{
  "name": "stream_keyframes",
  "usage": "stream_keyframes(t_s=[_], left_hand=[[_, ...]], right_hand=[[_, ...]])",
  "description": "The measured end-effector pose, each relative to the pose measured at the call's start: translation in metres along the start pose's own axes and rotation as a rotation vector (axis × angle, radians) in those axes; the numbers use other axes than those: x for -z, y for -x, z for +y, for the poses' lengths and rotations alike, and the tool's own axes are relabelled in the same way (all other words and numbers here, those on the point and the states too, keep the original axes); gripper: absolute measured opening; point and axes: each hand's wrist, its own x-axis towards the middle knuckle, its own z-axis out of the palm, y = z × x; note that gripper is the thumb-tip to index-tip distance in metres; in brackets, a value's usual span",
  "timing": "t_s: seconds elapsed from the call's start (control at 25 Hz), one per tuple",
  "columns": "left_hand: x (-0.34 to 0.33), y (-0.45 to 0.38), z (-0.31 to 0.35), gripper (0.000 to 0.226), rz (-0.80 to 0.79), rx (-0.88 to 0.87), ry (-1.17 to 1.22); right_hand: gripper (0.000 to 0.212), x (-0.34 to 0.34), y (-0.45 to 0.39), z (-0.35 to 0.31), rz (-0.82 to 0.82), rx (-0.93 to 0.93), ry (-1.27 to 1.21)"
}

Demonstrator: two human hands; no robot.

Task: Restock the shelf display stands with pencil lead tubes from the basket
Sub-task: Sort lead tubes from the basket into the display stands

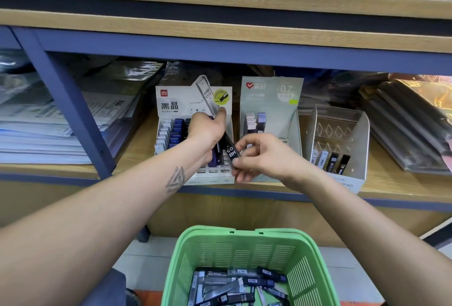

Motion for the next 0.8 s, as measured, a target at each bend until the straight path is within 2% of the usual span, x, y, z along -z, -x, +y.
stream_keyframes(t_s=[0.08,0.24,0.4,0.48,0.6,0.72,0.8], left_hand=[[0.005,0.0,0.001,0.038,0.011,-0.049,-0.08],[0.008,0.01,0.009,0.034,-0.12,-0.013,0.015],[0.024,0.021,0.025,0.024,-0.323,0.049,0.045],[0.04,0.023,0.032,0.015,-0.394,0.075,0.065],[0.064,0.022,0.038,0.008,-0.374,0.017,0.067],[0.089,0.016,0.04,0.016,-0.314,-0.046,-0.011],[0.102,0.012,0.036,0.02,-0.283,-0.052,-0.1]], right_hand=[[0.012,0.011,-0.002,-0.001,0.106,-0.008,-0.005],[0.021,0.035,-0.005,-0.002,0.311,0.025,-0.064],[0.015,0.044,-0.004,-0.01,0.4,0.139,-0.254],[0.013,0.042,-0.003,-0.014,0.386,0.169,-0.348],[0.012,0.026,-0.008,-0.022,0.352,0.192,-0.435],[0.021,0.005,-0.02,-0.029,0.376,0.182,-0.482],[0.022,-0.003,-0.028,-0.033,0.441,0.191,-0.428]])
